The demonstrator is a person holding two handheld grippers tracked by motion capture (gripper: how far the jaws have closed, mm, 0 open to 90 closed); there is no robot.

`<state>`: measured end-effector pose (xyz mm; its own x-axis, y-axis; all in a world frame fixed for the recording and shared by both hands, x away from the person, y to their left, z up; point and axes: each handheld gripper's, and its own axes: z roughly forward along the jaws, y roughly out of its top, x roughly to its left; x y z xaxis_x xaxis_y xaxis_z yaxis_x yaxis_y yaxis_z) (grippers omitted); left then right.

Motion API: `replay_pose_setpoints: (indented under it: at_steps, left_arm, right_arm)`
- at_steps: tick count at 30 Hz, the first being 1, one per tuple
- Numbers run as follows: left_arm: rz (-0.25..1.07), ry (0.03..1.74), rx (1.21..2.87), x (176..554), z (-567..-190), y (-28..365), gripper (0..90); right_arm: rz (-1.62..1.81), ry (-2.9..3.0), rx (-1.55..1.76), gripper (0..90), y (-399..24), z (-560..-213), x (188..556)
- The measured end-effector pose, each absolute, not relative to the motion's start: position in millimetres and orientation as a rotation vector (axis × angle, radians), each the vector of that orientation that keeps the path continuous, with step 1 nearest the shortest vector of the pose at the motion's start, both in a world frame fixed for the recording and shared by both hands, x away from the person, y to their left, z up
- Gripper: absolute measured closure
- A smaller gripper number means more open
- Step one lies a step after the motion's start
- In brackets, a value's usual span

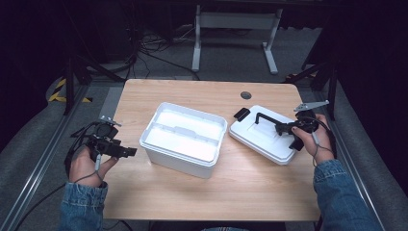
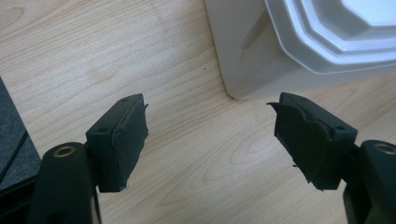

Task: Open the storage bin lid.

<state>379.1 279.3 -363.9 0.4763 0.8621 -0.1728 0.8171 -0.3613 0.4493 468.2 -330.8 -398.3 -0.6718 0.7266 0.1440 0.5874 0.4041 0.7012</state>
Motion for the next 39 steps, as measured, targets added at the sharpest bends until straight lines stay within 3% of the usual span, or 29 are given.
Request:
replay_pose_setpoints:
  at_steps: [25,32,39]
  left_arm:
    - [0.115,1.390,2.265,381.0,-365.6,277.5,25.8]
    - [0.116,1.394,2.259,380.8,-367.1,279.4,25.8]
    - [0.111,1.404,2.252,377.7,-366.6,280.6,25.8]
  right_arm:
    - [1.072,2.513,1.308,82.8,-345.9,-433.6,470.0]
    - [1.070,2.411,1.382,57.2,-349.7,-431.9,471.7]
    - [1.094,2.345,1.363,49.1,-350.4,-421.1,470.8]
